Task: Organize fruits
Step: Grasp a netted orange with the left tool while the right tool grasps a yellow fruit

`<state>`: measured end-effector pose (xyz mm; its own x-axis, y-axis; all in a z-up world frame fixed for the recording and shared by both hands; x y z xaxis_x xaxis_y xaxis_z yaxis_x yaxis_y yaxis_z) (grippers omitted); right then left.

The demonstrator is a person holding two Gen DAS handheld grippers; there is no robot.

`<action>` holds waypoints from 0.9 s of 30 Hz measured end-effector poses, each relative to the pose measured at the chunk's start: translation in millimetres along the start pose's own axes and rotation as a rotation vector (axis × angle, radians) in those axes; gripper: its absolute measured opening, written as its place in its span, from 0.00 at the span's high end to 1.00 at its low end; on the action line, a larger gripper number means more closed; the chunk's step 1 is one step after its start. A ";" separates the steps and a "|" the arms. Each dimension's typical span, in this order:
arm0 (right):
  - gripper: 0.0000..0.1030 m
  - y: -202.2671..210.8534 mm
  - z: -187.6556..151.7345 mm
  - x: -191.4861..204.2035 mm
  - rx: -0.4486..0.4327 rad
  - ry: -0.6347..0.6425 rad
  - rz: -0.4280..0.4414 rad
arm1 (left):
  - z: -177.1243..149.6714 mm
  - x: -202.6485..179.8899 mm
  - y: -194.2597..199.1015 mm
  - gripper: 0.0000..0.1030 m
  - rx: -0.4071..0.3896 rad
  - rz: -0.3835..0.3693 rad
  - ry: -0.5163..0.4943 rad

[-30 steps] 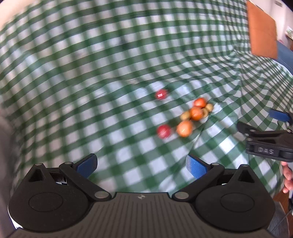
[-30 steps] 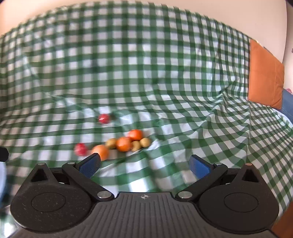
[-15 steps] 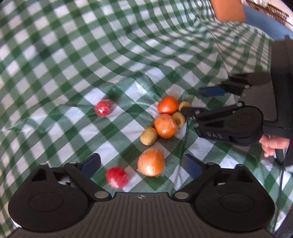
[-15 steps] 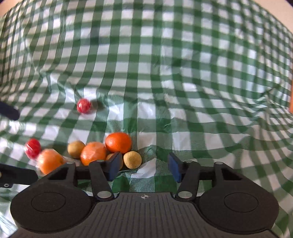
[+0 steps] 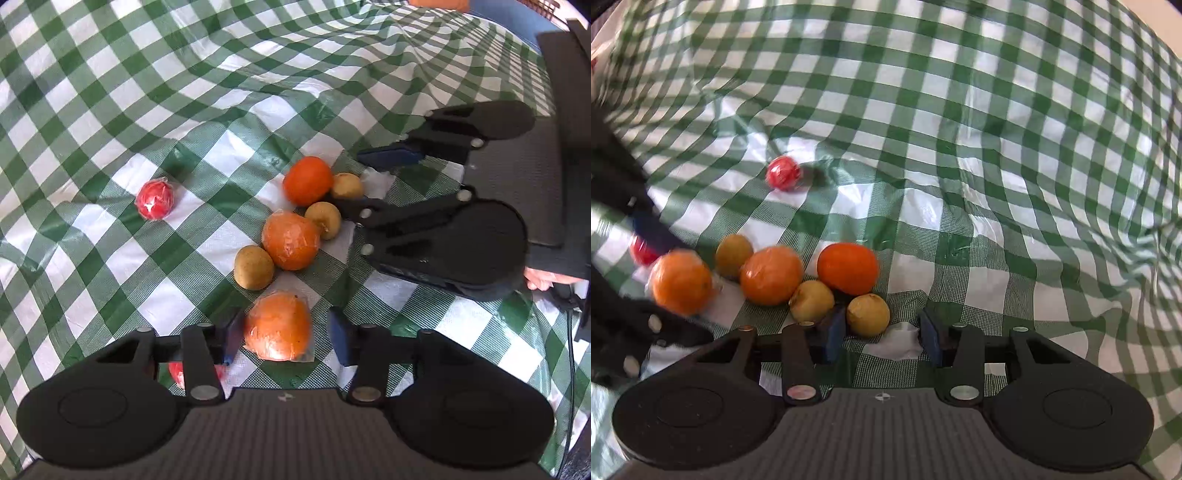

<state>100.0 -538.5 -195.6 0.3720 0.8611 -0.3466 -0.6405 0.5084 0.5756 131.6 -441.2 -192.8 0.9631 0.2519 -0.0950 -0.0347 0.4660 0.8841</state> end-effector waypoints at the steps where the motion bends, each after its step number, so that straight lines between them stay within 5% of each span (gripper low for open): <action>1: 0.56 -0.9 1.2 1.1 -0.002 0.001 -0.009 | -1.0 -1.8 0.9 0.60 -0.004 -0.003 -0.006; 4: 0.72 3.5 -0.5 7.3 -0.021 0.052 -0.046 | -4.3 -6.5 8.8 0.61 -0.017 -0.033 0.009; 8: 0.76 22.2 -10.4 3.4 -0.027 0.101 -0.101 | -21.3 -15.5 28.8 0.61 -0.038 -0.035 0.037; 11: 0.77 37.1 -16.4 -9.1 -0.015 0.028 -0.189 | -40.0 -18.3 46.4 0.61 -0.048 -0.056 0.097; 17: 0.77 44.5 -17.2 -33.4 0.052 -0.162 -0.176 | -70.4 -16.1 81.1 0.61 -0.065 -0.009 0.216; 27: 0.77 204.7 -10.8 -4.4 -0.029 -0.359 -0.089 | -146.5 -20.4 191.9 0.61 -0.110 0.130 0.398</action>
<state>-40.0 -438.3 -84.2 0.6357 0.7641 -0.1099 -0.6117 0.5855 0.5320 66.2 -232.6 -88.2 0.7716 0.6118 -0.1743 -0.1977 0.4911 0.8484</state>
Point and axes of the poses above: each gripper's, at about its wrist camera, not at the fingertips, and y roughly against the way its jaws point, x to its left, z to its top, the point moved 4 cm from there along -y, roughly the way its jaws point, and after that the axes turned 14 degrees about -z, right-handed, at the moved point
